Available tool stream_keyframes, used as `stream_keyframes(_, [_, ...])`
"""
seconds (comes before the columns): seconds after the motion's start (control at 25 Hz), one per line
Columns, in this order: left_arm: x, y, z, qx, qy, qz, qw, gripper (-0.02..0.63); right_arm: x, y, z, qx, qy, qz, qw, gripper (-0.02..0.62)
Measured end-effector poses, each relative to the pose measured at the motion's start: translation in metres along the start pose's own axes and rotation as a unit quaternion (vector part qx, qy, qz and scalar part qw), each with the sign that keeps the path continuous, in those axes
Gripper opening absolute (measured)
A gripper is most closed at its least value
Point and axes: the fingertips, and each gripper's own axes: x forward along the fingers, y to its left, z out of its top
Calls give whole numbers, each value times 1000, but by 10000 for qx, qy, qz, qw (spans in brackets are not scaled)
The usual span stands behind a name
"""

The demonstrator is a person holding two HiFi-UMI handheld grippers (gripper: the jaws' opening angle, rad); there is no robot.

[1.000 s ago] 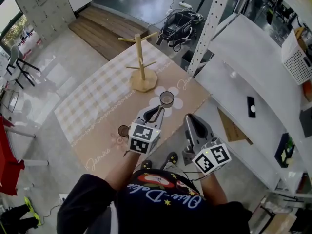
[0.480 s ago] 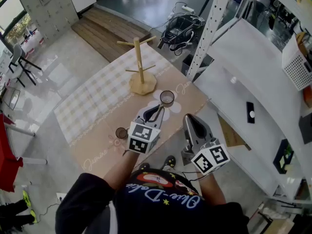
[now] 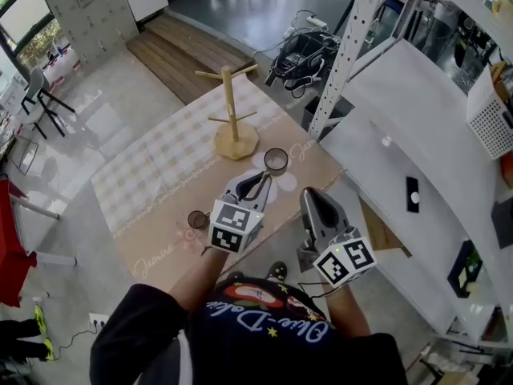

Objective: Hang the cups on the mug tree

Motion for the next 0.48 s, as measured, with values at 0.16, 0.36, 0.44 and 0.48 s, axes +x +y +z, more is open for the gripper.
stream_keyframes(0.16, [2,-2,3,1,-26,67,10000,38,-2,-4,1,23,-1,72,10000,26])
stream_keyframes(0.36, [6,-3,7,18,-65,152,9999,38,-7,-12,2,41,4,99,9999,26])
stream_keyframes(0.44, [8,-6,9,44,-80,166,9998,38,-8,-15,2,65,-2,127,9999,26])
stream_keyframes(0.48, [10,-7,10,58,-86,170,9998,38,-8,-16,3,66,2,151,9999,26])
